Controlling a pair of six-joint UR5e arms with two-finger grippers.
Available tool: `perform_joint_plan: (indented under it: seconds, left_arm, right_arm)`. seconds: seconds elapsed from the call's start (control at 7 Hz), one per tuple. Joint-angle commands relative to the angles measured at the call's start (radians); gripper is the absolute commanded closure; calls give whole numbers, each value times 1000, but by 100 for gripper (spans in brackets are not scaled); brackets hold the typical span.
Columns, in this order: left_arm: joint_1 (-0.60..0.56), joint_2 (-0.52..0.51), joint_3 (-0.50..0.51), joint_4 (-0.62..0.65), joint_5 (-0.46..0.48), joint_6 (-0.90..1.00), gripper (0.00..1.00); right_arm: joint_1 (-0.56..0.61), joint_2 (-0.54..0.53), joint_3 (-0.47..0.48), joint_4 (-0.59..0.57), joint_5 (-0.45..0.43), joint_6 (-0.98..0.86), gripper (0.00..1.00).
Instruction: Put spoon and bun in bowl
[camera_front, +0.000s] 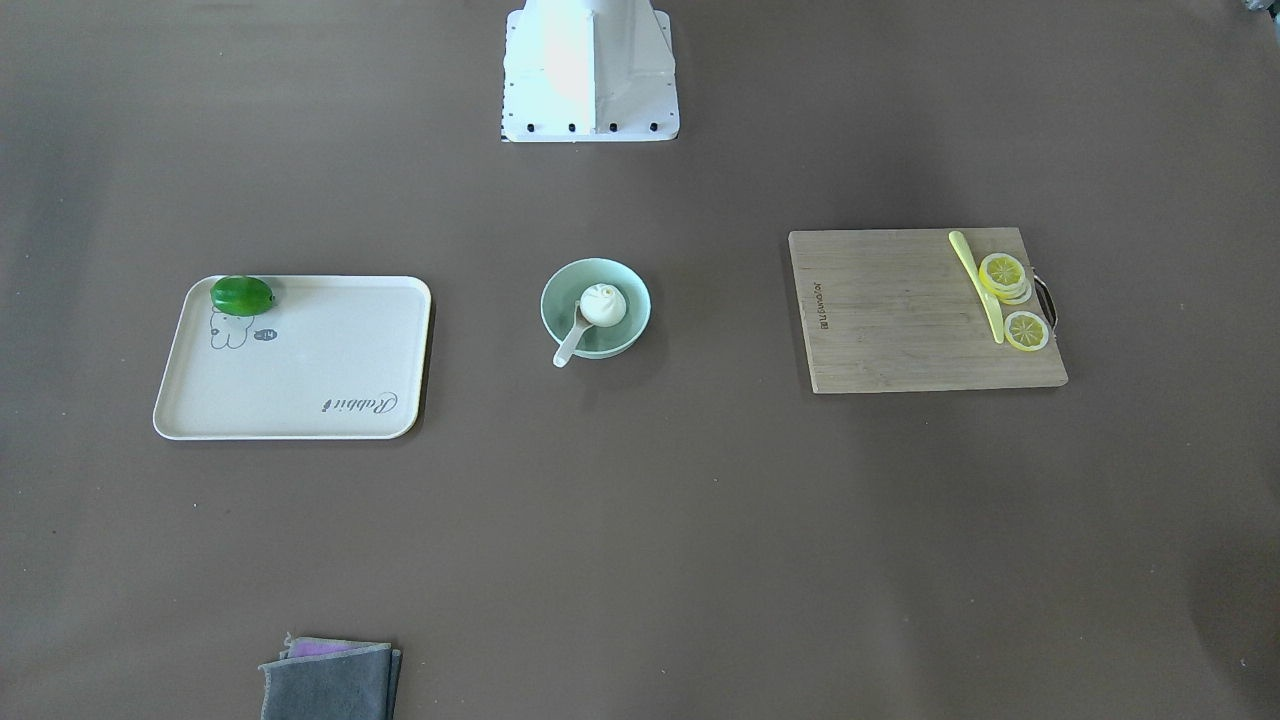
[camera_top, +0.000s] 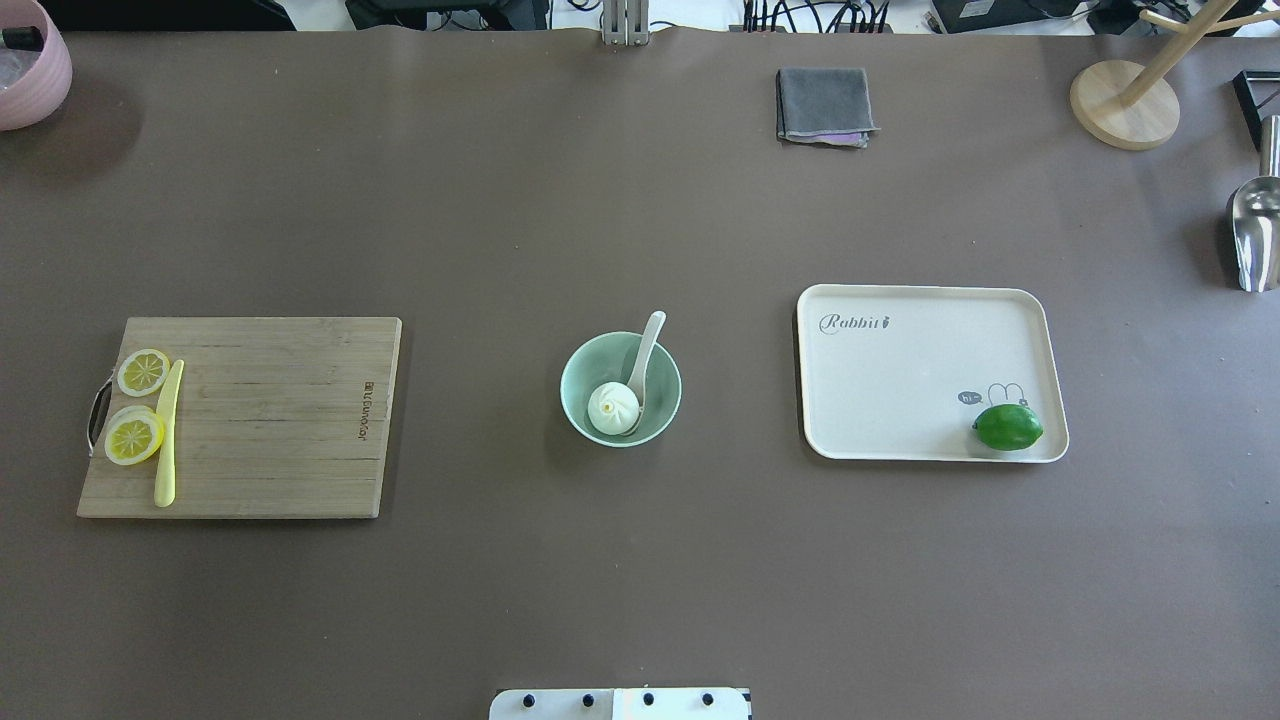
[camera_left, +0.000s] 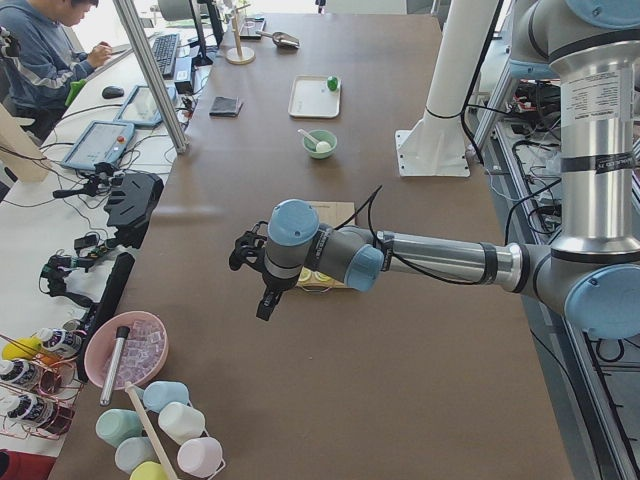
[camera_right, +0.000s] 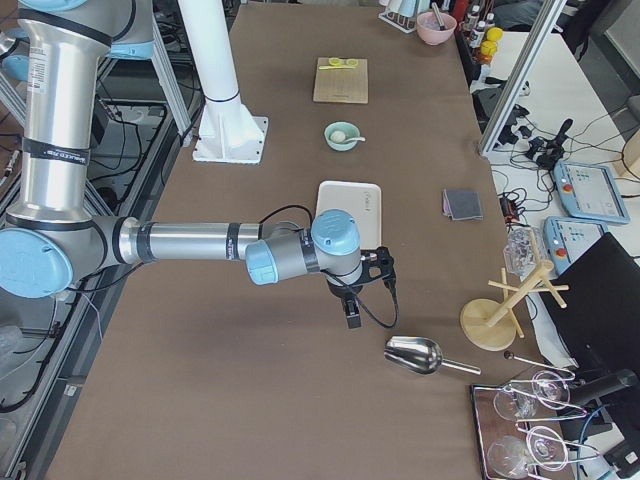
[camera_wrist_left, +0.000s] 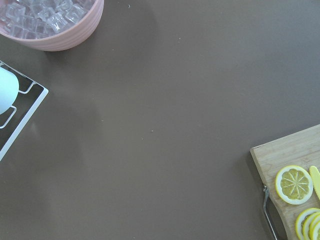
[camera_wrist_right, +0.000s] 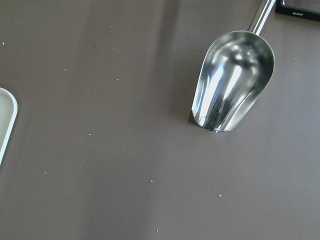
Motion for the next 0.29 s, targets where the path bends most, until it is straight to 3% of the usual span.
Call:
perform_joint_plan:
  seconds: [0.0, 0.14]
  left_arm:
    - [-30, -7, 11, -2, -2, -2, 1]
    - [-31, -10, 2, -2, -7, -2, 1]
  right_arm:
    - [16, -6, 2, 4, 4, 2, 0]
    - [15, 0, -3, 4, 2, 2, 0]
